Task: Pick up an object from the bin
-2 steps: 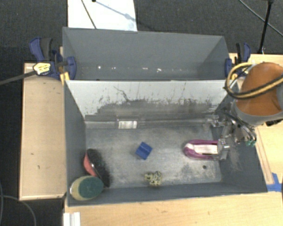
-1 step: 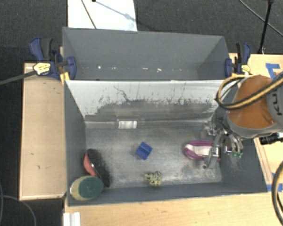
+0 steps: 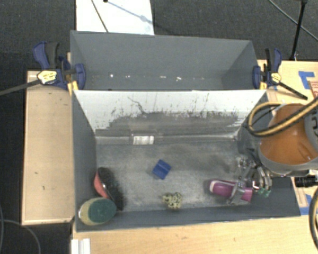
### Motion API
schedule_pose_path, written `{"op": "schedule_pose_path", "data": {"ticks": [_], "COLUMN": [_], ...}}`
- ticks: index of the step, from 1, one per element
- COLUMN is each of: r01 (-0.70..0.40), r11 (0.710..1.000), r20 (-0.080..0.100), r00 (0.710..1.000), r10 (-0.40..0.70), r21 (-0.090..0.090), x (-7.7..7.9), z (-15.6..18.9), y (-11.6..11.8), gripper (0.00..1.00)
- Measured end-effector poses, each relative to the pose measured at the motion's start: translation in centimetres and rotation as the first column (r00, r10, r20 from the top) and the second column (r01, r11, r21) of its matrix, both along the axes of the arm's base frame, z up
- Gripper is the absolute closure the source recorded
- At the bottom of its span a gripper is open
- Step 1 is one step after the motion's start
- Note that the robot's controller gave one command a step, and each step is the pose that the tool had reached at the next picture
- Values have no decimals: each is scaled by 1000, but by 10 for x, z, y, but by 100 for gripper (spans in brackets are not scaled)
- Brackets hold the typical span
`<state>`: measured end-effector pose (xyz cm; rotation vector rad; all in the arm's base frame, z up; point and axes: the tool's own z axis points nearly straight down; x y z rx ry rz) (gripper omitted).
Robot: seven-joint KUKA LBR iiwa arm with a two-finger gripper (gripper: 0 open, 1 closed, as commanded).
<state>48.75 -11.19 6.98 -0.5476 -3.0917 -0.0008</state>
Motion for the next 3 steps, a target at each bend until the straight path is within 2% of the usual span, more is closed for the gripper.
{"op": "schedule_pose_path", "data": {"ticks": [1,2,3], "r01": [-7,-40,-42], "r11": [1000,999,999], "r20": [1,10,14], "r00": [1000,999,999], "r10": [7,40,43], "r21": [-1,-2,-4], "x": [1,2,42], "z": [1,92,167], "y": [0,22,15], "gripper": [100,100,100]}}
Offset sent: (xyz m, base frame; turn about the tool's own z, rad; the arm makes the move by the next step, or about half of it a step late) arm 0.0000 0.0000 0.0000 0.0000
